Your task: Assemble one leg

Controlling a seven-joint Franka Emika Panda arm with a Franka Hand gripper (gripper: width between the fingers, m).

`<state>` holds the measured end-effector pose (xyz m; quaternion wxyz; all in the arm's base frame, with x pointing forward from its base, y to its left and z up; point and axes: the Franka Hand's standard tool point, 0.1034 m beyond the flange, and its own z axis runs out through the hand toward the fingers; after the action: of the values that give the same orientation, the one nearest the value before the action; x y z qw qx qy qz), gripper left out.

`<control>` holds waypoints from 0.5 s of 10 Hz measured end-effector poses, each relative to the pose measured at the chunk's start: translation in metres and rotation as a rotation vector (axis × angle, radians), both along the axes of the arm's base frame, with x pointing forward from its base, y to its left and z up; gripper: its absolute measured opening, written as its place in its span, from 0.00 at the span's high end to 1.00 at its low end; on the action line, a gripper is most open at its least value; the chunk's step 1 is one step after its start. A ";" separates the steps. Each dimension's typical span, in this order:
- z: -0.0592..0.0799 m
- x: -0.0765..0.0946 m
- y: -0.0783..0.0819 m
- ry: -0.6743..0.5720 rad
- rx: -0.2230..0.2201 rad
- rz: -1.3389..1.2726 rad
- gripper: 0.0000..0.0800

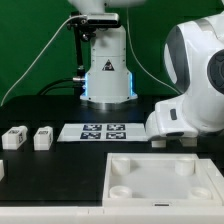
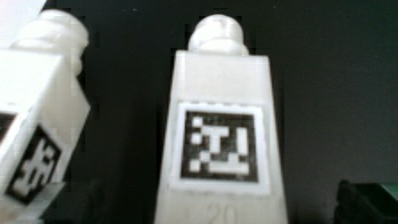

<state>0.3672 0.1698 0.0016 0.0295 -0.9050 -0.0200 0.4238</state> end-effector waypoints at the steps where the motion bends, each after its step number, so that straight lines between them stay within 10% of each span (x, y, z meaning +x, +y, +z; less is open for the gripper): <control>1: 0.000 0.000 0.000 0.002 -0.004 -0.002 0.22; 2: 0.001 0.001 -0.001 0.005 -0.005 -0.003 0.22; 4: 0.002 0.004 -0.001 0.000 -0.003 -0.005 0.64; 5: 0.003 0.007 -0.001 -0.004 -0.002 -0.008 0.64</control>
Offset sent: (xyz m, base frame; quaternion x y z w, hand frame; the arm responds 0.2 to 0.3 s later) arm 0.0089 -0.0040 0.0051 -0.0092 -0.0035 -0.0026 0.9999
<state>0.3741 0.1684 0.0042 0.0300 -0.9060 -0.0161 0.4218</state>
